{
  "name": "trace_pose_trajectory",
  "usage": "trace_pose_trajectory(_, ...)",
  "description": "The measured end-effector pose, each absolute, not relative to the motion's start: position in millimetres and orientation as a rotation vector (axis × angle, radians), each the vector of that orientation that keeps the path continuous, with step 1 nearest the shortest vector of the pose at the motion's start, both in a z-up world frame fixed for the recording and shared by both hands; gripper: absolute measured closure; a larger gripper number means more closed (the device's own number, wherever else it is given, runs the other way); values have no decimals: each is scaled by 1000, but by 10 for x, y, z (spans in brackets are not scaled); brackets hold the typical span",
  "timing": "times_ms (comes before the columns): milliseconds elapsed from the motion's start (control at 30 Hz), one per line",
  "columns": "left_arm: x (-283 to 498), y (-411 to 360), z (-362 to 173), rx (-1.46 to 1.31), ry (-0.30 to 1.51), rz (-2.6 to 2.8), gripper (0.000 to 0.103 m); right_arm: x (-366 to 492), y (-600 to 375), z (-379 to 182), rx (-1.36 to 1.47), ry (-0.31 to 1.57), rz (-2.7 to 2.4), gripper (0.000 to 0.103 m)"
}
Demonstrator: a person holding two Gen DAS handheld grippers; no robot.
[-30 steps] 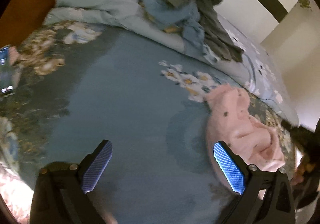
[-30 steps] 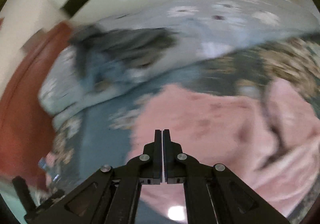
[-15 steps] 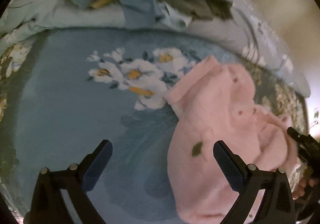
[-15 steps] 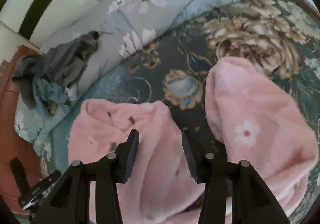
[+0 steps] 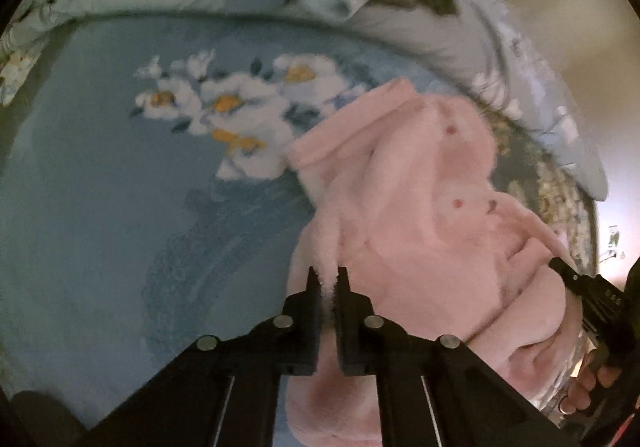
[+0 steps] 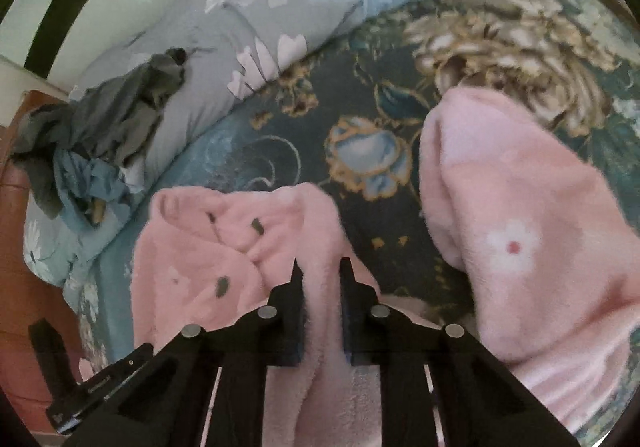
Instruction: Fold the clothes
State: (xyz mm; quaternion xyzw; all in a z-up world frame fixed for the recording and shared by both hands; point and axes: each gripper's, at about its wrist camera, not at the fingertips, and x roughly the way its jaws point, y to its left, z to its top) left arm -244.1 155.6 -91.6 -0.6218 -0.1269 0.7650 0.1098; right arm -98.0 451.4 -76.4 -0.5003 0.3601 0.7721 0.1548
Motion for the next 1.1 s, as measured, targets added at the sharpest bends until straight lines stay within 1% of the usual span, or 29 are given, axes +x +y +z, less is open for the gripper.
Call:
trace_pose_trajectory(67, -2380, 1547, -762, -1756, -382, 2284, 99, -895, 4532, -569, -1374, 1075, 2236, 90)
trace_pose_trajectory(167, -2372, 1336, -389, -1640, -513, 2326, 99, -820, 4506, -174, -1278, 1108, 2298, 90)
trace_pose_trajectory(233, -2367, 1193, -140, -1559, -600, 2349, 99, -829, 4406, 126, -1227, 1098, 2362, 90)
trace_pose_trajectory(333, -2355, 928, 238, -1429, -664, 2400, 99, -856, 4177, 738, -1118, 1039, 2503, 91)
trace_pose_trajectory(400, -2359, 666, 540, -1314, -737, 2456, 99, -873, 4017, 1120, -1039, 1027, 2590, 91)
trace_pose_trajectory(567, -2241, -287, 1412, -1013, -921, 2605, 100, -975, 3577, 1955, -886, 977, 2790, 91)
trace_pose_trajectory(633, -2146, -633, 1669, -917, -928, 2670, 100, -1026, 3365, 2210, -836, 947, 2865, 91)
trace_pose_trajectory(700, -2050, -930, 1845, -857, -921, 2727, 99, -1080, 3159, 2320, -821, 932, 2919, 92)
trace_pose_trajectory(733, -2002, -1078, 1934, -826, -917, 2755, 99, -1109, 3083, 2319, -822, 930, 2930, 92)
trace_pose_trajectory(767, -1956, -1155, 1901, -828, -907, 2775, 99, -1145, 3043, 2245, -845, 937, 2924, 92)
trace_pose_trajectory(867, -1787, -1348, 1673, -885, -874, 2813, 99, -1239, 2963, 1942, -937, 971, 2886, 92)
trace_pose_trajectory(967, -1676, -1430, 1159, -1047, -824, 2828, 99, -1197, 3004, 1383, -1074, 1066, 2784, 92)
trace_pose_trajectory(1033, -1627, -1433, 706, -1198, -772, 2835, 99, -1078, 2975, 939, -1200, 1078, 2707, 92)
trace_pose_trajectory(1100, -1537, -1453, 266, -1340, -794, 2798, 99, -958, 2946, 494, -1323, 1087, 2625, 92)
